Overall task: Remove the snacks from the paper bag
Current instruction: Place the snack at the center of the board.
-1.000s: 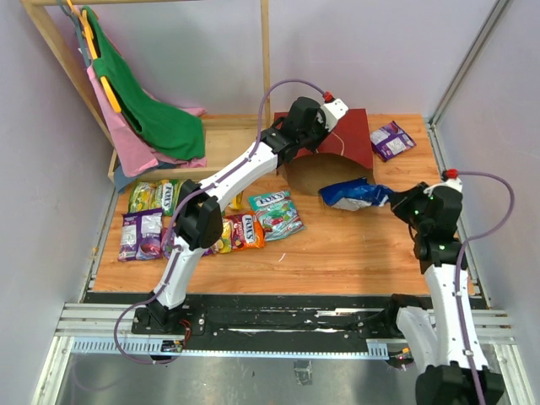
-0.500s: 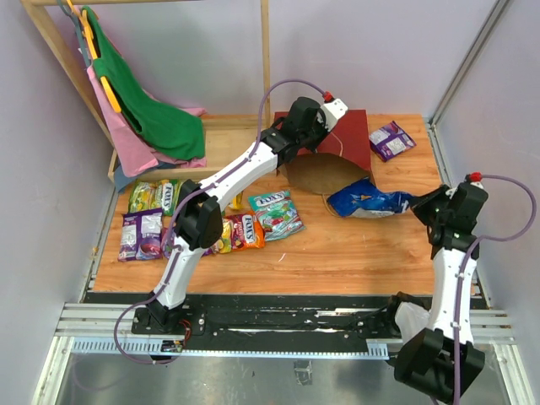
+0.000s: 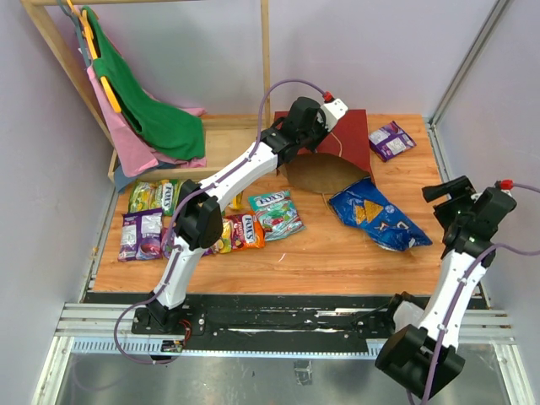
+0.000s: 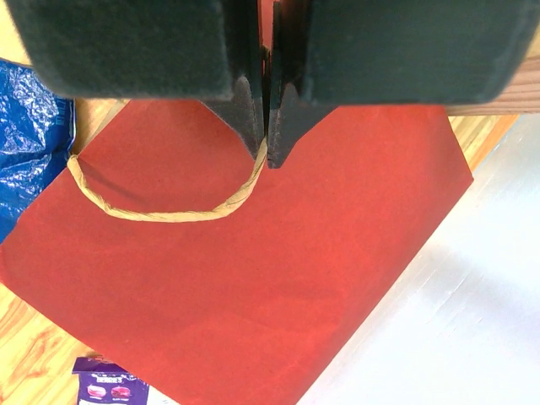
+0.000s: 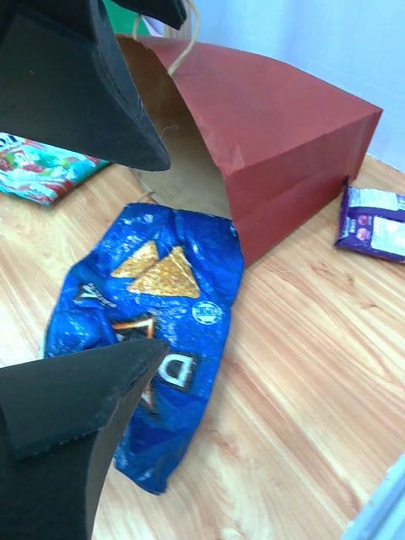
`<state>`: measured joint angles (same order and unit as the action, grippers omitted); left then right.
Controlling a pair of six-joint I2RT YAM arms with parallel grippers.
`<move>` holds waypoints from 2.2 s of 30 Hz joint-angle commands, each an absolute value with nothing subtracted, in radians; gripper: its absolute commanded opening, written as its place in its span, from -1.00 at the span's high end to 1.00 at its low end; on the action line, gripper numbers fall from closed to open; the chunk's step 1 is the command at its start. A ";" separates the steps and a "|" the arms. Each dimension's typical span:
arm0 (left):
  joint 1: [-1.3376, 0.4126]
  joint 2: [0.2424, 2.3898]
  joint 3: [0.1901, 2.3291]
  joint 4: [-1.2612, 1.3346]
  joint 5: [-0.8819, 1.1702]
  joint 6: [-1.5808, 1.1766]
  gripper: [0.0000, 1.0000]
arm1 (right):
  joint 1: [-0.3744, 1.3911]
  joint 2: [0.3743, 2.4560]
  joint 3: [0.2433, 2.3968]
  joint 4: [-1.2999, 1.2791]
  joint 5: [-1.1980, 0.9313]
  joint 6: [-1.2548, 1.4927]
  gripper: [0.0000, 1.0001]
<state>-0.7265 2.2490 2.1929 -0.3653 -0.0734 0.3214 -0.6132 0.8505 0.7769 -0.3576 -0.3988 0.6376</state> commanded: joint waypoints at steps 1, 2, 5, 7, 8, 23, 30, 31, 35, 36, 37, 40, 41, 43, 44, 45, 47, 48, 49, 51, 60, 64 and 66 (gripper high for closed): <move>-0.714 2.245 2.230 -0.360 -0.074 0.335 0.93 | -0.580 0.776 0.740 -0.463 -0.408 0.731 -0.64; -0.715 2.244 2.230 -0.361 -0.072 0.334 0.93 | -0.571 0.753 0.715 -0.477 -0.413 0.748 -0.64; -0.715 2.248 2.226 -0.359 -0.067 0.330 0.94 | -0.523 0.692 0.687 -0.588 -0.362 0.754 -0.64; -0.715 2.250 2.225 -0.357 -0.054 0.326 0.94 | -0.494 0.648 0.680 -0.665 -0.332 0.746 -0.61; -0.715 2.249 2.224 -0.355 -0.047 0.326 0.94 | -0.484 0.634 0.678 -0.704 -0.323 0.746 -0.60; -0.736 2.266 2.214 -0.339 -0.011 0.320 0.97 | -0.463 0.591 0.579 -0.712 -0.244 0.870 -0.45; -0.736 2.217 2.250 -0.301 -0.043 0.271 0.99 | -0.392 0.644 0.621 -0.599 -0.252 0.829 -0.42; -0.736 2.211 2.269 -0.285 -0.068 0.270 0.99 | -0.364 0.662 0.629 -0.592 -0.236 0.821 -0.43; -0.736 2.208 2.365 -0.231 -0.155 0.261 0.99 | -0.216 0.720 0.641 -0.558 -0.139 0.822 -0.51; -0.736 2.204 2.381 -0.215 -0.162 0.262 0.99 | -0.182 0.731 0.641 -0.536 -0.125 0.825 -0.53; -0.736 2.198 2.385 -0.203 -0.165 0.262 0.99 | -0.138 0.743 0.640 -0.519 -0.104 0.832 -0.56; -0.738 2.173 2.377 -0.179 -0.167 0.265 0.99 | -0.073 0.788 0.644 -0.459 -0.070 0.847 -0.60; -0.739 2.165 2.372 -0.175 -0.168 0.265 0.99 | -0.053 0.812 0.648 -0.437 -0.059 0.847 -0.61; -0.743 2.151 2.361 -0.169 -0.173 0.264 0.99 | -0.006 0.878 0.676 -0.392 -0.037 0.815 -0.58; -0.745 2.145 2.353 -0.169 -0.173 0.266 0.99 | 0.022 0.942 0.708 -0.389 -0.023 0.786 -0.55; -0.747 2.140 2.344 -0.167 -0.173 0.268 0.99 | 0.052 0.974 0.743 -0.400 -0.001 0.757 -0.55; -0.751 2.133 2.327 -0.163 -0.173 0.274 0.99 | 0.105 1.089 0.805 -0.405 0.046 0.708 -0.56; -0.753 2.133 2.321 -0.163 -0.173 0.277 0.99 | 0.117 1.132 0.819 -0.389 0.051 0.699 -0.57; -0.754 2.134 2.318 -0.163 -0.173 0.278 0.99 | 0.120 1.168 0.822 -0.355 0.038 0.697 -0.58; -0.756 2.141 2.318 -0.165 -0.174 0.282 0.99 | 0.121 1.243 0.816 -0.265 -0.011 0.692 -0.58; -0.758 2.142 2.295 -0.167 -0.210 0.327 0.99 | 0.099 1.364 0.739 -0.222 -0.048 0.623 -0.66; -0.757 2.144 2.276 -0.163 -0.223 0.340 0.99 | 0.017 1.231 0.608 -0.267 -0.020 0.616 -0.72; -0.757 2.151 2.278 -0.164 -0.225 0.339 0.99 | -0.073 1.160 0.544 -0.291 -0.023 0.613 -0.76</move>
